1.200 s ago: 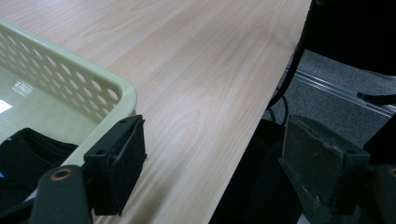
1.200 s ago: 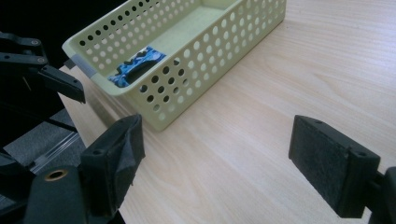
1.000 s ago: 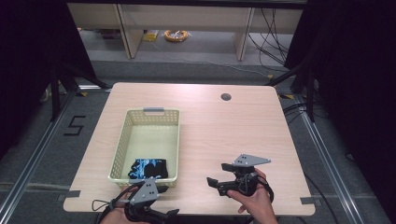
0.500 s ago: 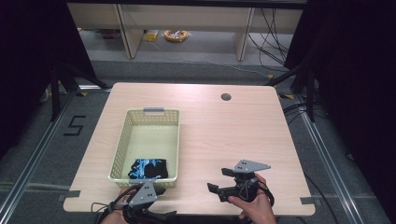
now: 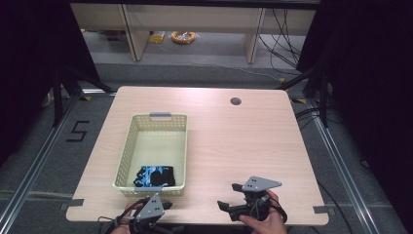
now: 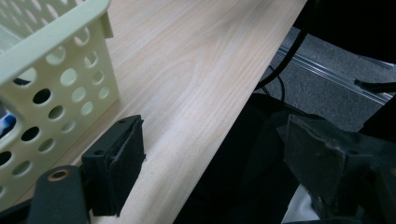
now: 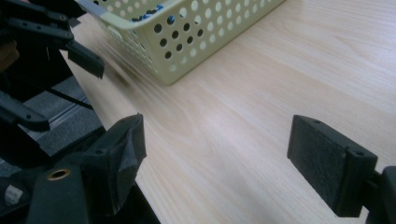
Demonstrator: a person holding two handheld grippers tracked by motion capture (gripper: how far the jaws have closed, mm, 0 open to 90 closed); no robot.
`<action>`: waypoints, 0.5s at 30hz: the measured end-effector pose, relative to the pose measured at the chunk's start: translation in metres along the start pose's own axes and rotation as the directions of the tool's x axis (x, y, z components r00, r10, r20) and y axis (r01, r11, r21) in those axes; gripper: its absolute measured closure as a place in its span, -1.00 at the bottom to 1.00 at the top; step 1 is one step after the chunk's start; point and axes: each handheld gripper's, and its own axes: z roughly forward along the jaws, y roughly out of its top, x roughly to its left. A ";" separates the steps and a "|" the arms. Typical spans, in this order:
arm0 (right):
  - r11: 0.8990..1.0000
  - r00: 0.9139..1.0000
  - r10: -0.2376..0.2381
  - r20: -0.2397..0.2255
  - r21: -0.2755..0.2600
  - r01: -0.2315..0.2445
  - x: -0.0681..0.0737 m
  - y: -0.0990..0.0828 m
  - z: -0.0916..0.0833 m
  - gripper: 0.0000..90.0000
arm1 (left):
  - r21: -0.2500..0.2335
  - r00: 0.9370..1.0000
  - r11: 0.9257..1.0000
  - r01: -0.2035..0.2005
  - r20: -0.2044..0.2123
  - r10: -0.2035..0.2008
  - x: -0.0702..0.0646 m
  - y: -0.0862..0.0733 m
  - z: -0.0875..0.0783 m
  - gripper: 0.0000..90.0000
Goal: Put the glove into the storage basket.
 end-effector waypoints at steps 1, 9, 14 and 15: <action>1.000 1.000 -0.006 -0.009 -0.003 0.006 0.000 -0.002 0.000 -0.55 | 0.002 1.000 1.000 0.007 -0.003 -0.007 0.000 -0.001 0.000 -0.56; 0.999 0.999 -0.040 0.008 0.028 0.039 0.003 -0.014 -0.006 -0.54 | 0.000 1.000 1.000 0.004 -0.016 -0.004 0.002 -0.006 0.003 -0.57; 0.997 0.997 -0.051 0.050 0.065 0.048 0.005 -0.021 -0.009 -0.54 | 0.010 1.000 1.000 -0.012 -0.021 0.012 0.002 -0.009 0.003 -0.57; 0.997 0.998 -0.028 0.055 0.071 0.024 0.007 -0.023 -0.010 -0.55 | 0.013 1.000 1.000 -0.017 -0.025 0.017 0.002 -0.009 0.003 -0.57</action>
